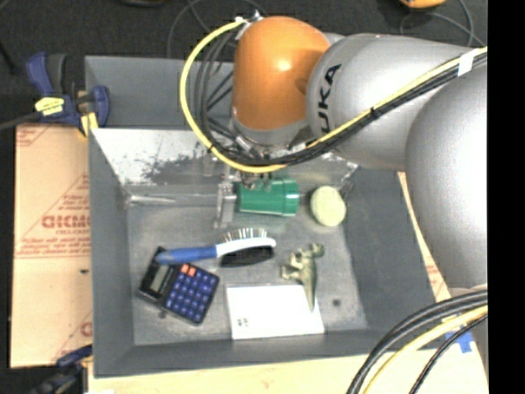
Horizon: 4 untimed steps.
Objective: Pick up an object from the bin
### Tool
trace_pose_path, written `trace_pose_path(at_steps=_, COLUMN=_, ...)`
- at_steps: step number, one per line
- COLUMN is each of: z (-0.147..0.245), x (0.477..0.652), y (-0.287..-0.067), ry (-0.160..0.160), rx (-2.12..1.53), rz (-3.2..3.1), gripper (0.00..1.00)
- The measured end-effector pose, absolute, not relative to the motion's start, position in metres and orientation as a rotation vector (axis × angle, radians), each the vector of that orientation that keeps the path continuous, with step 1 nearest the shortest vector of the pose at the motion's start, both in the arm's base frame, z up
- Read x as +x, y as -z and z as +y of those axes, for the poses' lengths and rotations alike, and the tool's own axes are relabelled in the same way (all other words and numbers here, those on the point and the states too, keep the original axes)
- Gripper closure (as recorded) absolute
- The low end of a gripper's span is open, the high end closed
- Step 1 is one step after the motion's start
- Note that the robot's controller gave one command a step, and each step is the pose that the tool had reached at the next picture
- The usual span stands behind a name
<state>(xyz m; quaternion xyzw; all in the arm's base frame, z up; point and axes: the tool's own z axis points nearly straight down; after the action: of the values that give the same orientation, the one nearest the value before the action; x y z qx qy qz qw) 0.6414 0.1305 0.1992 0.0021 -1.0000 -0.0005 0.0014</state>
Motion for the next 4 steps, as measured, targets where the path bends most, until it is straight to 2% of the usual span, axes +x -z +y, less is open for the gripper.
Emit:
trace_pose_path(at_steps=1, z=0.13, x=0.642, y=-0.204, ry=0.003, rx=0.003, rz=-3.146, gripper=0.0)
trace_pose_path(at_steps=2, z=0.099, x=0.617, y=-0.138, ry=-0.001, rx=0.174, rz=-3.143, gripper=0.0)
trace_pose_path(at_steps=3, z=0.062, x=0.59, y=-0.131, ry=-0.002, rx=0.264, rz=-3.13, gripper=0.0)
trace_pose_path(at_steps=4, z=0.063, x=0.598, y=-0.128, ry=-0.001, rx=0.304, rz=-3.132, gripper=0.0)
